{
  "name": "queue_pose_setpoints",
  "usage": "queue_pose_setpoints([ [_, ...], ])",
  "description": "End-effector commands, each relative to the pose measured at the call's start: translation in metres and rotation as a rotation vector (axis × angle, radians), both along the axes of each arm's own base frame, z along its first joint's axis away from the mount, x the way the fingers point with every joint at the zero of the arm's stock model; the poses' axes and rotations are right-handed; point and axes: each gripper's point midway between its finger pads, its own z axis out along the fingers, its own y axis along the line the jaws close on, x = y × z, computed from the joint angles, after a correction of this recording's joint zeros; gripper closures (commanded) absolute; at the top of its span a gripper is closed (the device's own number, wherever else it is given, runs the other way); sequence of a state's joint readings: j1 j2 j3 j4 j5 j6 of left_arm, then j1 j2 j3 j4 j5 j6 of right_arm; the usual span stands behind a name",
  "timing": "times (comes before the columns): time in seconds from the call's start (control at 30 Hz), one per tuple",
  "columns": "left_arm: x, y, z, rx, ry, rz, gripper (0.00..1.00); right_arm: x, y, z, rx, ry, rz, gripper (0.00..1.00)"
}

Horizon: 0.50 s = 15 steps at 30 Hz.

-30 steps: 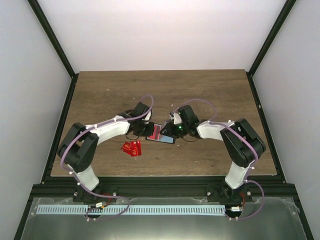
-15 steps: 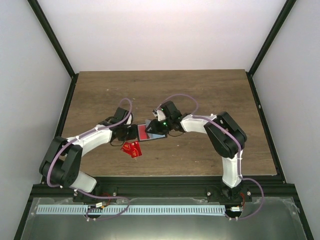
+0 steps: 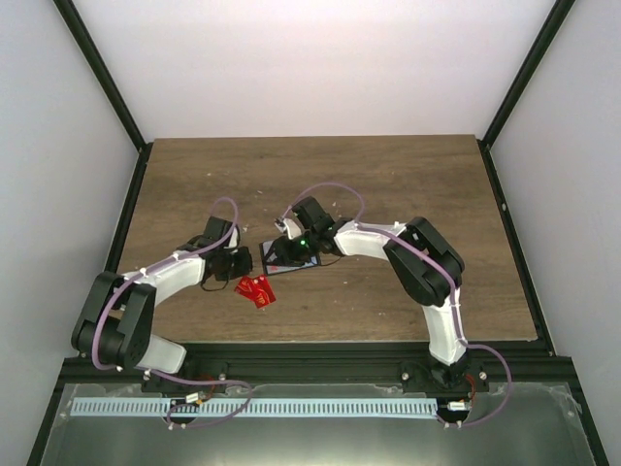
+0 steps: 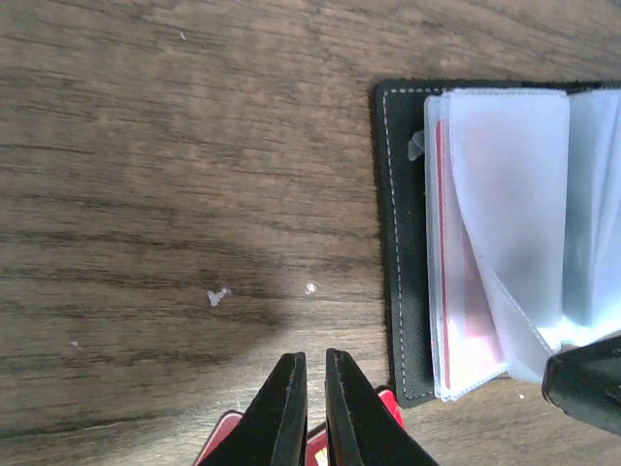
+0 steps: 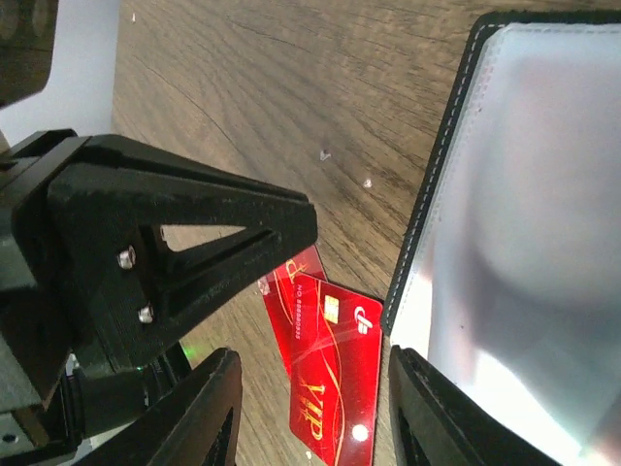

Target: Put the credit cards into the card holder

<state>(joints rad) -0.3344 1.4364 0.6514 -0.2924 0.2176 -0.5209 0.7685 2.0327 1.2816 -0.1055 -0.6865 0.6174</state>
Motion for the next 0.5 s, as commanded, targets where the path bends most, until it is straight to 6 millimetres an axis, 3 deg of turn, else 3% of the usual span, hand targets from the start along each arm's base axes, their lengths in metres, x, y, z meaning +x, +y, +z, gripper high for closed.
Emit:
queue_pose_setpoints([
  [0.0,0.01,0.002,0.008,-0.026,-0.05,0.011,0.91,0.005,0.009,0.038,0.049,-0.081,0.039,0.56],
  [0.13,0.016,-0.004,0.009,-0.042,-0.054,-0.007,0.91,0.031,-0.012,0.043,-0.039,-0.179,-0.057,0.57],
  [0.27,0.025,-0.007,0.009,-0.042,-0.058,-0.016,0.91,0.058,-0.036,0.027,-0.141,-0.23,-0.147,0.6],
  [0.47,0.036,-0.017,0.003,-0.054,-0.036,-0.049,0.91,0.068,-0.038,-0.004,-0.207,-0.24,-0.145,0.67],
])
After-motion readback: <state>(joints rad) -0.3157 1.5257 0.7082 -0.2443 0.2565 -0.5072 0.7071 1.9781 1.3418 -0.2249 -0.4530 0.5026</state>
